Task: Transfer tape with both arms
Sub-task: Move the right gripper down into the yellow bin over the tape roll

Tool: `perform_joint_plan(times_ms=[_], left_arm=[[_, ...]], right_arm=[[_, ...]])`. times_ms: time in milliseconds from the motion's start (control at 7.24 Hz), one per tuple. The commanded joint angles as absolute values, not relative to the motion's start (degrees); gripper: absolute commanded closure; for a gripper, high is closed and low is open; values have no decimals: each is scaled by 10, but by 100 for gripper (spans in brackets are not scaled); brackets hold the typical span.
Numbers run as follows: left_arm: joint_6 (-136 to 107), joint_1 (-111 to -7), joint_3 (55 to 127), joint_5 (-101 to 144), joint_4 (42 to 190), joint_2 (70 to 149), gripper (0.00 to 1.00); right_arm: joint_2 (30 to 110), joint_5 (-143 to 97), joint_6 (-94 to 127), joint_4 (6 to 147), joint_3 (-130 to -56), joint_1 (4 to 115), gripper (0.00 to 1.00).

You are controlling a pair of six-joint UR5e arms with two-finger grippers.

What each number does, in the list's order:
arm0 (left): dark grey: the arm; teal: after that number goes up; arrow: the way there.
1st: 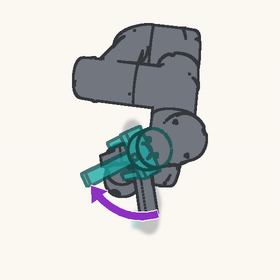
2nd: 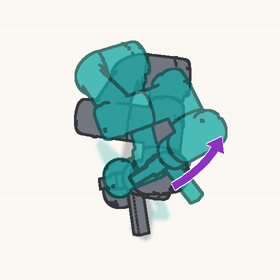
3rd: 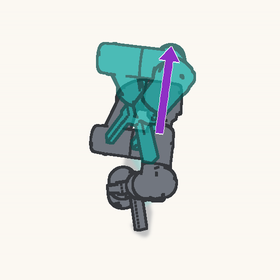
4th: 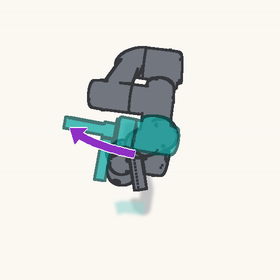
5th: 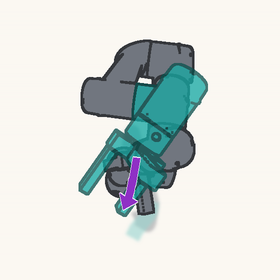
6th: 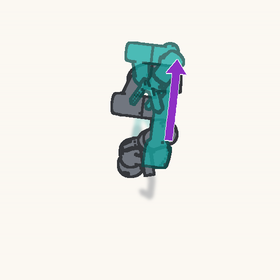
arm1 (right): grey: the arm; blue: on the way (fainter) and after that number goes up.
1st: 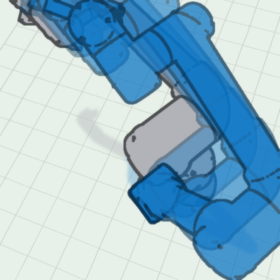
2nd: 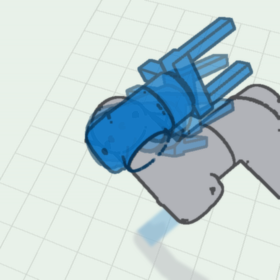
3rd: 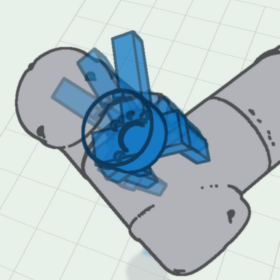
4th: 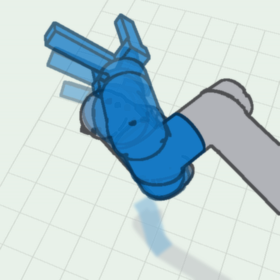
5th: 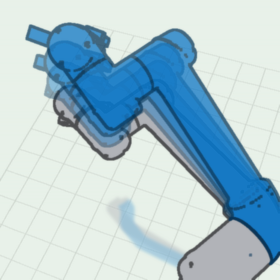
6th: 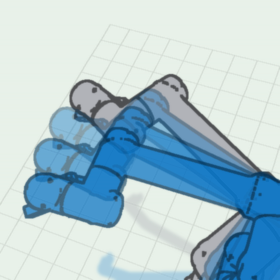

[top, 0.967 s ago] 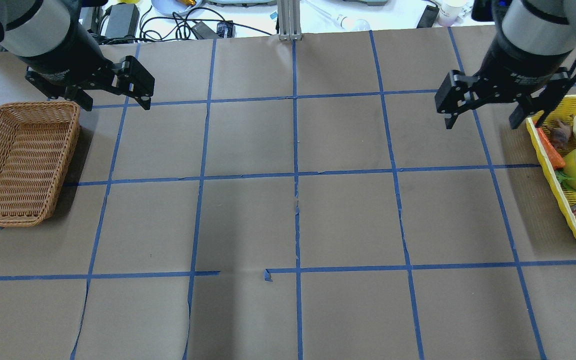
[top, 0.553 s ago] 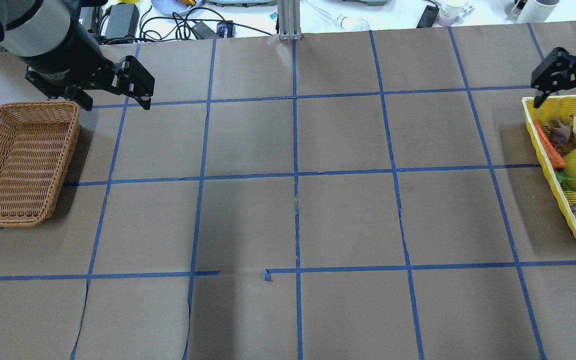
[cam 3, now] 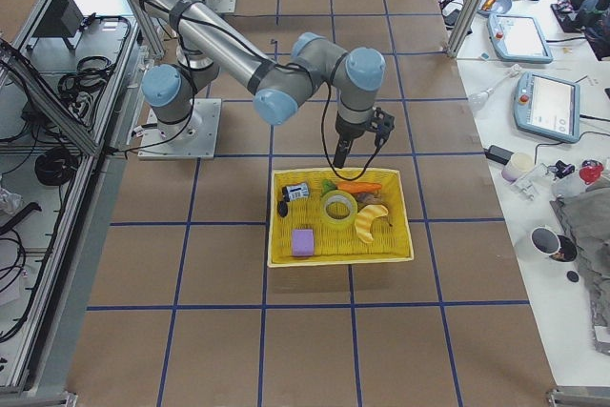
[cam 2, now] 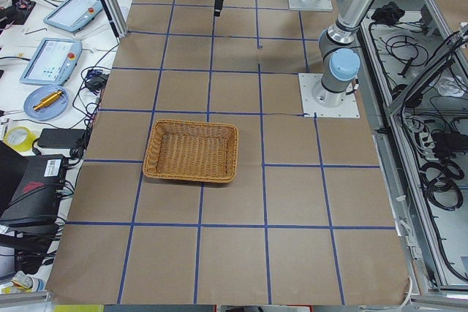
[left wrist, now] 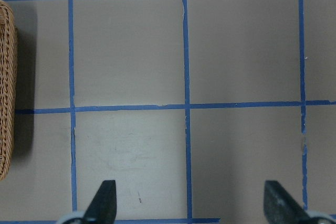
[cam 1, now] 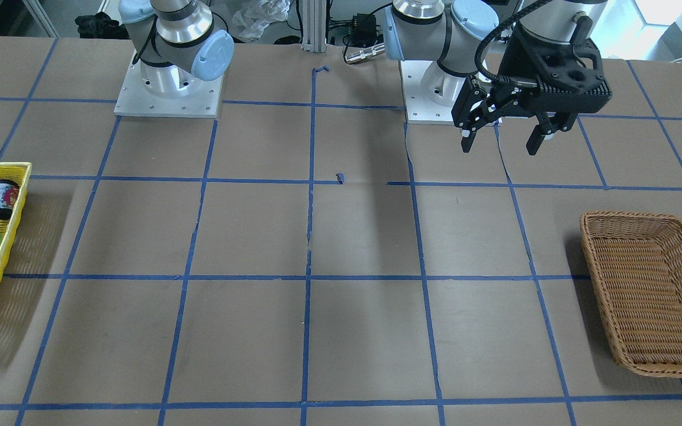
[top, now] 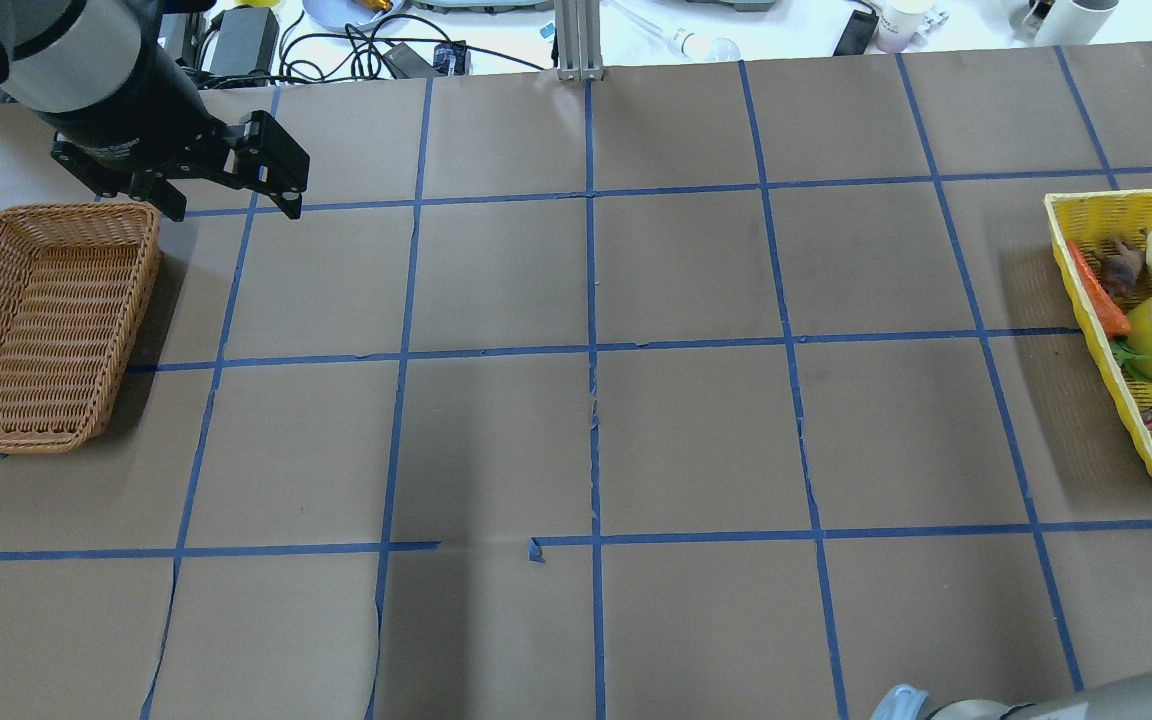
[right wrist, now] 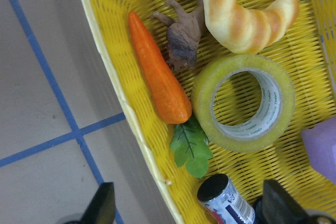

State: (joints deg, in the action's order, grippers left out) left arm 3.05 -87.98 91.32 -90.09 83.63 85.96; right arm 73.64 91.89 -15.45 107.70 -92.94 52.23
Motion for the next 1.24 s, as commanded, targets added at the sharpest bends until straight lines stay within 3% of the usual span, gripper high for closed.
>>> perform_joint_plan(times_ms=[0, 691, 829, 967, 1106], left_arm=[[30, -880, 913, -901, 836, 860, 0], [31, -880, 914, -901, 838, 859, 0], [31, -880, 914, -902, 838, 858, 0], [31, -880, 914, -901, 838, 859, 0], [30, -880, 914, -901, 838, 859, 0]], right_arm=[[672, 920, -121, 1109, -929, 503, 0], [598, 927, -118, 1194, -930, 500, 5], [595, 928, -119, 1200, -930, 500, 29], [595, 929, -120, 1200, -931, 500, 66], [597, 929, -126, 1200, -930, 500, 87]])
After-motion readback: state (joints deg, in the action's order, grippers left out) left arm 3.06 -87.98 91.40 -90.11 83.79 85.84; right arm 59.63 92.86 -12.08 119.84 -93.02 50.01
